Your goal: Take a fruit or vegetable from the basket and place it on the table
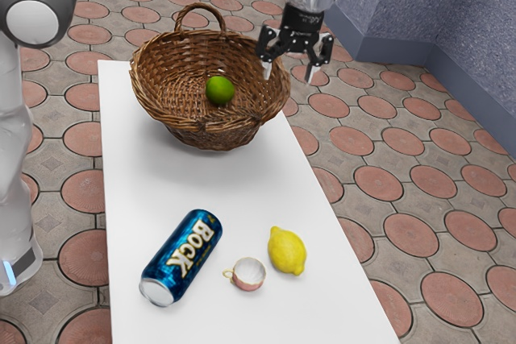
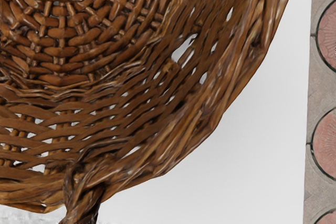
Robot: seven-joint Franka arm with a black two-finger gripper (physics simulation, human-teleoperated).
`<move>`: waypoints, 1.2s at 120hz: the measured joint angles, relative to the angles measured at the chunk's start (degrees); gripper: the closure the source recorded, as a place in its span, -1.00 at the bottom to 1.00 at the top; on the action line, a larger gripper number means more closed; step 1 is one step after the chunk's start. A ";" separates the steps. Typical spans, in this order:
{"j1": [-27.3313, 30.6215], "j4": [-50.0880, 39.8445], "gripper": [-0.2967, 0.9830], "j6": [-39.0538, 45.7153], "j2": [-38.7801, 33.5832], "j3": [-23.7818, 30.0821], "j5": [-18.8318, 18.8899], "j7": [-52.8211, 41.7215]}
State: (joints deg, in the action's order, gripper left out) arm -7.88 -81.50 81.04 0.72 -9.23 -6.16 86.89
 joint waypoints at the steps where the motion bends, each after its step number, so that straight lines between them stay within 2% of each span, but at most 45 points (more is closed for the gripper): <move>1: 0.09 0.00 -0.54 0.14 0.00 0.04 -0.01 0.71; 22: 1.78 0.06 -0.54 2.11 -0.11 0.56 0.08 11.84; 38: 1.29 0.07 -0.54 2.72 -2.32 -0.50 0.20 8.34; 56: -2.52 -0.35 -0.54 1.68 -2.95 -5.17 -1.00 -6.64; 72: -1.54 -0.16 -0.54 1.22 -1.12 -7.25 2.78 -25.28; 85: -0.62 -1.45 -0.54 2.09 1.79 -10.12 4.32 -40.70; 91: 1.54 -1.60 -0.54 3.13 3.38 -11.35 4.61 -47.44; 104: 10.96 -1.04 -0.54 6.04 6.69 -11.26 3.64 -61.42; 114: 11.74 -1.03 -0.54 7.75 7.28 -9.58 2.83 -71.26; 129: 10.43 -5.12 -0.53 10.54 4.58 -9.18 2.32 -83.75; 138: 10.02 -15.51 -0.54 13.76 -3.52 -9.42 2.22 -89.98; 144: 10.62 -19.62 -0.54 15.74 -6.42 -9.46 2.20 -93.67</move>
State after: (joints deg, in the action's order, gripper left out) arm 2.74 -101.12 96.78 -5.70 -18.69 -3.95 -6.78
